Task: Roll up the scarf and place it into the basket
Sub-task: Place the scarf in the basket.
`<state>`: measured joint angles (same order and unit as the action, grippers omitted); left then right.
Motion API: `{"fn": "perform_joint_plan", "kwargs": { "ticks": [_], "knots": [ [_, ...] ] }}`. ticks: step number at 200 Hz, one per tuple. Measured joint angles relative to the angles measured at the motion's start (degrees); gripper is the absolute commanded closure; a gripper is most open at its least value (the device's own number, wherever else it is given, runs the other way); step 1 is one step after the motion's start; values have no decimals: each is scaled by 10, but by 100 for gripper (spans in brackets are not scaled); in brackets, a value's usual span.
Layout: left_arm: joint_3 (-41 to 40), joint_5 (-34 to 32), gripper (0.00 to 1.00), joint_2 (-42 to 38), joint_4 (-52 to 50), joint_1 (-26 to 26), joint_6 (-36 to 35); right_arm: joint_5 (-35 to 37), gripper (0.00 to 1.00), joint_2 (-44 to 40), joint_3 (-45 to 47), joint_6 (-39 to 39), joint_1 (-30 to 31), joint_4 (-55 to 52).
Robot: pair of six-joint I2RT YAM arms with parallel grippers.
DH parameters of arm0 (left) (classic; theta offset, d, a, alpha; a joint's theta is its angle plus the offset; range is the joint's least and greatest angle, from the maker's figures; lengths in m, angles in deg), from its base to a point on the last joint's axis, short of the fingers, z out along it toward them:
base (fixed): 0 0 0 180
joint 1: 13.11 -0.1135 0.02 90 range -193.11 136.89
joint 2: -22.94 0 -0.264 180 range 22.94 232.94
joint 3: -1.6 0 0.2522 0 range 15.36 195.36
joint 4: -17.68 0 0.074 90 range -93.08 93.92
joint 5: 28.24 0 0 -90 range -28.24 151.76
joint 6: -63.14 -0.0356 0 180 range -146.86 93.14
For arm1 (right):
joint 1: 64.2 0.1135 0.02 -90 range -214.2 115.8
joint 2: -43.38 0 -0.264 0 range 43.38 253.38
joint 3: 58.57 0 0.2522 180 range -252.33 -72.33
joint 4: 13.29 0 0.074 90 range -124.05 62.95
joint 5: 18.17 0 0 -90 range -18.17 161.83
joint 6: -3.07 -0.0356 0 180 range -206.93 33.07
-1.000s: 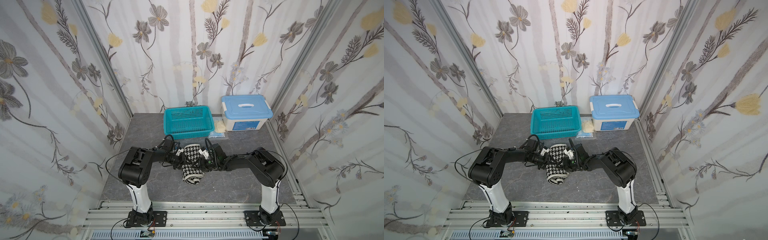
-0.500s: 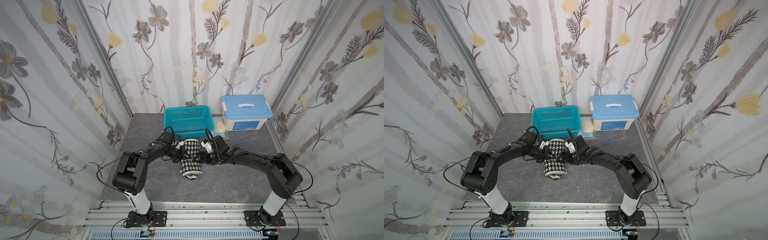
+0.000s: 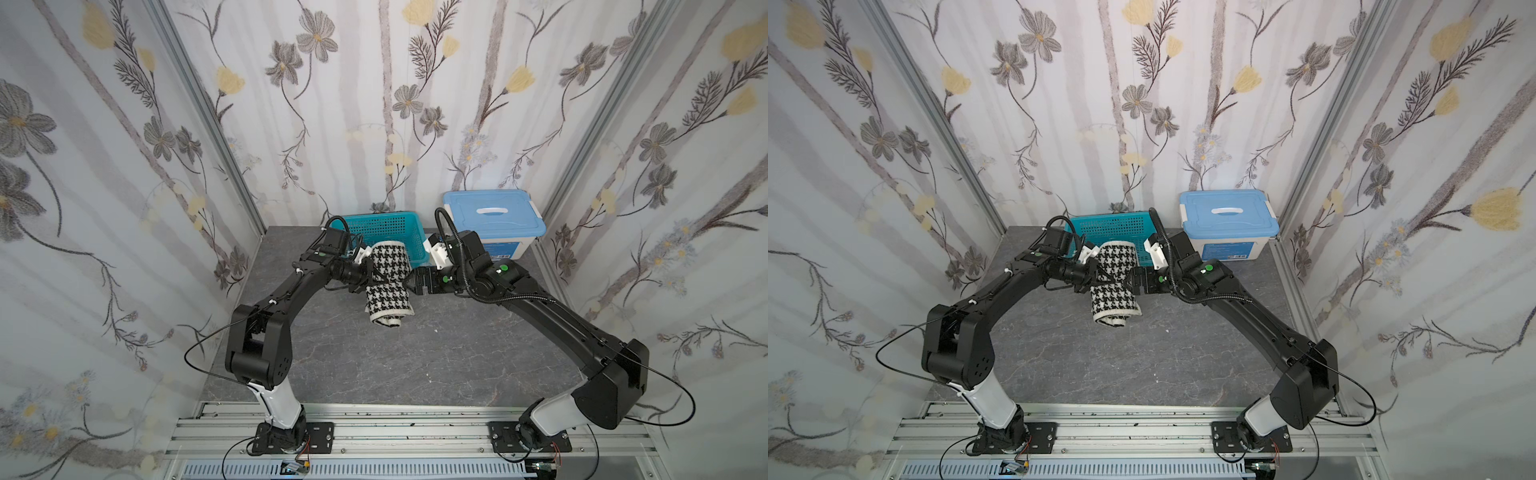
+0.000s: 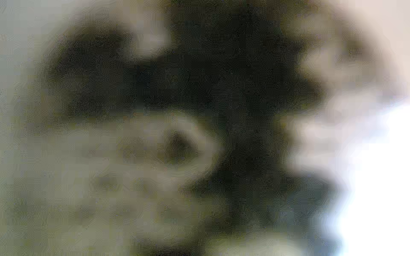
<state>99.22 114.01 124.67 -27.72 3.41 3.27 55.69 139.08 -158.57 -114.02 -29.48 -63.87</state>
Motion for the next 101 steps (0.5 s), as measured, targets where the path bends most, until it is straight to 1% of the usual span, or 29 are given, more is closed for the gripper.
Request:
{"fn": "perform_joint_plan", "kwargs": {
  "ticks": [25,56,74,101],
  "knots": [
    [120,5,100,67,-11,-9,9,20,0,12,-73,20,-26,-47],
    [282,3,100,183,-29,-18,20,39,0,40,-143,39,-59,-100],
    [350,5,100,240,-27,-24,38,42,0,49,-165,48,-66,-117],
    [467,-2,100,332,-32,-30,59,43,0,50,-169,54,-71,-128]
  ]
}}
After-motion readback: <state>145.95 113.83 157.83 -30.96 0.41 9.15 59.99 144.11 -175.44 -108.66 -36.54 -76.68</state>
